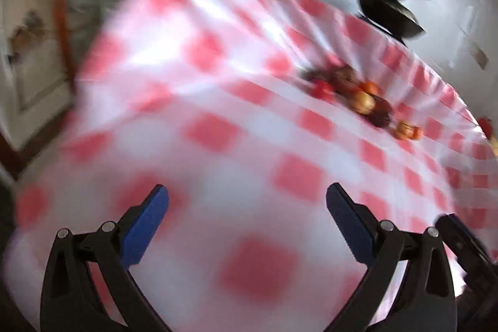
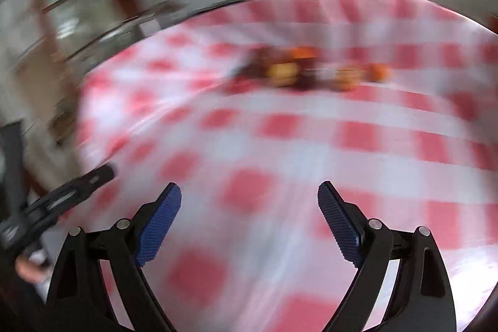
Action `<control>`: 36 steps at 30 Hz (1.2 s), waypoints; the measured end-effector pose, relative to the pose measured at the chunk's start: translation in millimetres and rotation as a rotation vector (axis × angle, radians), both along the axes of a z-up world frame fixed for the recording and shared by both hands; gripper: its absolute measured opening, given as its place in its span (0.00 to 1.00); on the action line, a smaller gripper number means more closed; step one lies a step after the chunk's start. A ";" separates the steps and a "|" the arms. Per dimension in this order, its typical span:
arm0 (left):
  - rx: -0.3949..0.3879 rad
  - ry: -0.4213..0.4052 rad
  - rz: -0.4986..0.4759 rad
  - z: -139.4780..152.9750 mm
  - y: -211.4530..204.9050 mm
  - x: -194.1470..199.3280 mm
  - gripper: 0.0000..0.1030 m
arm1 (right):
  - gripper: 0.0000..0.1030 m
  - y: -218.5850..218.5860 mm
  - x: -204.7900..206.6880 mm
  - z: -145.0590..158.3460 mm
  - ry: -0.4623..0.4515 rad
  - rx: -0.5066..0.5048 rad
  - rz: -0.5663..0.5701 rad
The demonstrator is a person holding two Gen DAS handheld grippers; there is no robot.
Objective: Organize fruits
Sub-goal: 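Move both open tools back to the fruits on the table, then grasp the striped yellow fruit with the right tool while the left tool grasps the red apple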
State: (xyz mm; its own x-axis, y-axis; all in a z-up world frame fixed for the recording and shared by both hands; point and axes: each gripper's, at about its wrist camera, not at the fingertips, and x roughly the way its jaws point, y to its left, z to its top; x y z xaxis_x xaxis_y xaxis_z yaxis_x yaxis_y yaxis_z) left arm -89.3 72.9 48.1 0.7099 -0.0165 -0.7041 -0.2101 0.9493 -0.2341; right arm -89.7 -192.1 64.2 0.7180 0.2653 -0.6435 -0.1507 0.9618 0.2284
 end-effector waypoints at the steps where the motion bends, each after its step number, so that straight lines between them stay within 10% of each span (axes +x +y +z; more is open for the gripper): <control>1: -0.025 0.016 -0.019 -6.2 -13.2 22.3 0.98 | 0.85 -20.2 17.0 -7.7 0.016 -0.002 -0.066; 12: -0.143 -0.051 -0.041 -30.0 -75.1 144.5 0.98 | 0.84 -82.0 123.8 -41.8 0.080 -0.013 -0.226; 21: -0.219 -0.092 -0.077 -30.6 -62.4 135.5 0.98 | 0.83 -62.9 188.4 -45.3 0.108 -0.140 -0.172; 36: -0.160 -0.092 -0.141 -28.4 -76.2 135.4 0.98 | 0.46 -45.2 262.9 -56.3 0.158 -0.221 -0.122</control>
